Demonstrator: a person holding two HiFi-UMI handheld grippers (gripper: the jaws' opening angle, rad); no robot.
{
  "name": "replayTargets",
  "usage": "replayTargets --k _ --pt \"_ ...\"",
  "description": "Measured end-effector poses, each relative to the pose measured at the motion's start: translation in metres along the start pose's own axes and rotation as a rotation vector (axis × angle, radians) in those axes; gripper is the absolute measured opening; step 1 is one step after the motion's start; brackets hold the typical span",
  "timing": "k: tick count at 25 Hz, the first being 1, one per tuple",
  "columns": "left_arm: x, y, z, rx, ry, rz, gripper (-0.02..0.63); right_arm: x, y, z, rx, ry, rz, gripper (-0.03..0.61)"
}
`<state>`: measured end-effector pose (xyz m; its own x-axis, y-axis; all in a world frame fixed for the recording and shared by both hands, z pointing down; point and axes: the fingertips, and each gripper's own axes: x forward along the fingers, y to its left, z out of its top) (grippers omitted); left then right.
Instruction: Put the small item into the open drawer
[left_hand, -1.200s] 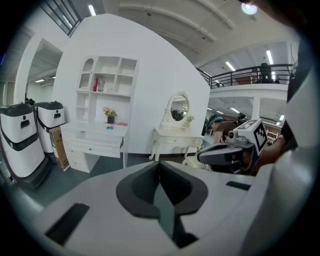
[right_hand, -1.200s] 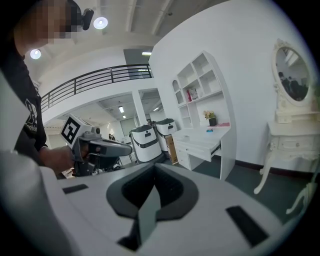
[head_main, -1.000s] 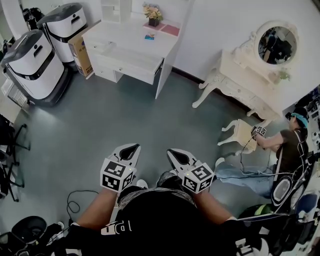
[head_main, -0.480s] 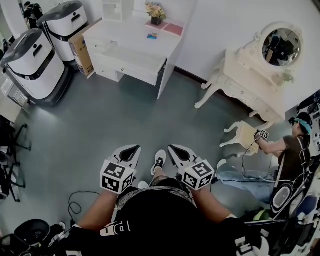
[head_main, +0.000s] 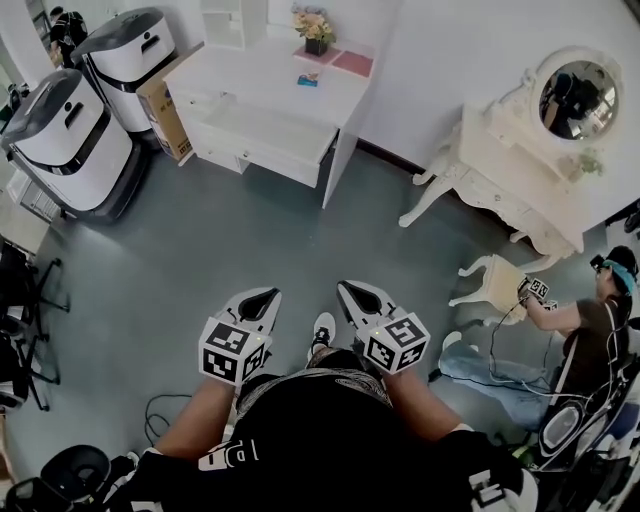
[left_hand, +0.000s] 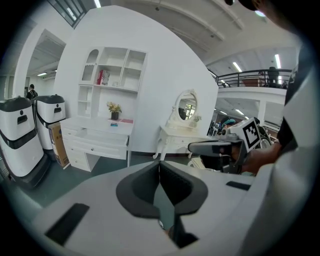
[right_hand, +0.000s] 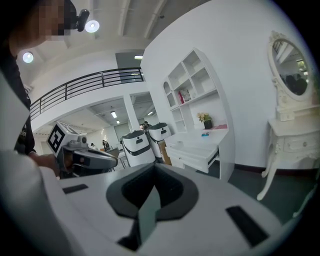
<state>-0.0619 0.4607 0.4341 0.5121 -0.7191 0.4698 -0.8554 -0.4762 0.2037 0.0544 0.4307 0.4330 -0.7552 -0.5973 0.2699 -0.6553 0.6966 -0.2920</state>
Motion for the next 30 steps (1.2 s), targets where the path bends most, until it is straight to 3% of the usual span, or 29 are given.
replayTargets --k 6,19,30 --pt "0.042 0.018 0.047 0.013 -0.021 0.013 0.015 0.028 -0.046 0.037 -0.016 -0.016 0.012 0.009" --pt "0.136 0.056 0.108 0.005 0.002 0.063 0.015 0.084 -0.14 0.084 -0.021 0.003 0.072 0.009" --pt "0.192 0.064 0.14 0.016 0.012 0.072 0.015 0.101 -0.197 0.096 -0.001 0.009 0.084 0.009"
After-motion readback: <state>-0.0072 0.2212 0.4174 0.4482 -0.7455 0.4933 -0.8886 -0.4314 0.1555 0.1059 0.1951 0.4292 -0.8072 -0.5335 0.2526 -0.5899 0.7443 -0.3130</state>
